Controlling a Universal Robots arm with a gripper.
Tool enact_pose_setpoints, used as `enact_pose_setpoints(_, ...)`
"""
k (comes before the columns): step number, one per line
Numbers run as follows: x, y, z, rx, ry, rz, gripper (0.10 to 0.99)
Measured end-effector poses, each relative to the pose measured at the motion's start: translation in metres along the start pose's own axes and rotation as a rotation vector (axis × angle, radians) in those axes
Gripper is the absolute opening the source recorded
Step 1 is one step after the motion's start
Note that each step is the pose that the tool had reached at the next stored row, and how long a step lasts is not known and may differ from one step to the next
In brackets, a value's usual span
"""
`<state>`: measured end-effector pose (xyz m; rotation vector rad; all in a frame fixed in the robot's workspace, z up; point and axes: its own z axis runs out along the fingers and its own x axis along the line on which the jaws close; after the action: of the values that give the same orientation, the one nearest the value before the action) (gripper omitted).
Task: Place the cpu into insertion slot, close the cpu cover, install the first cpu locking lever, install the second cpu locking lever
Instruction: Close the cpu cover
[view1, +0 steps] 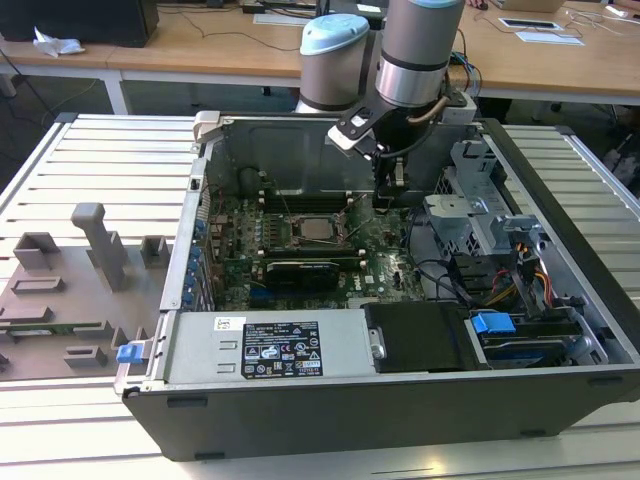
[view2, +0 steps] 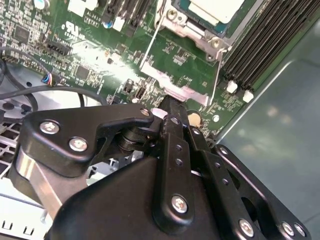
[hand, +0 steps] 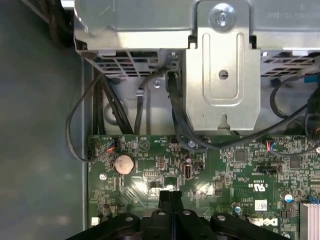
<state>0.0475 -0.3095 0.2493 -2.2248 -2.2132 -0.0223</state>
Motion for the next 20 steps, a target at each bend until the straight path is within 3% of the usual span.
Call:
enact_pose_setpoints(3,-0.0001,-0.0086,-0.0001,0.0,0.0001,0.0,0.106)
enact_pose_setpoints(7,-0.0001,-0.0137,-0.0001,0.0,0.0,0.0,0.106)
enact_pose_setpoints(20,-0.0001,-0.0231,0.0,0.0,0.0,0.0,0.106)
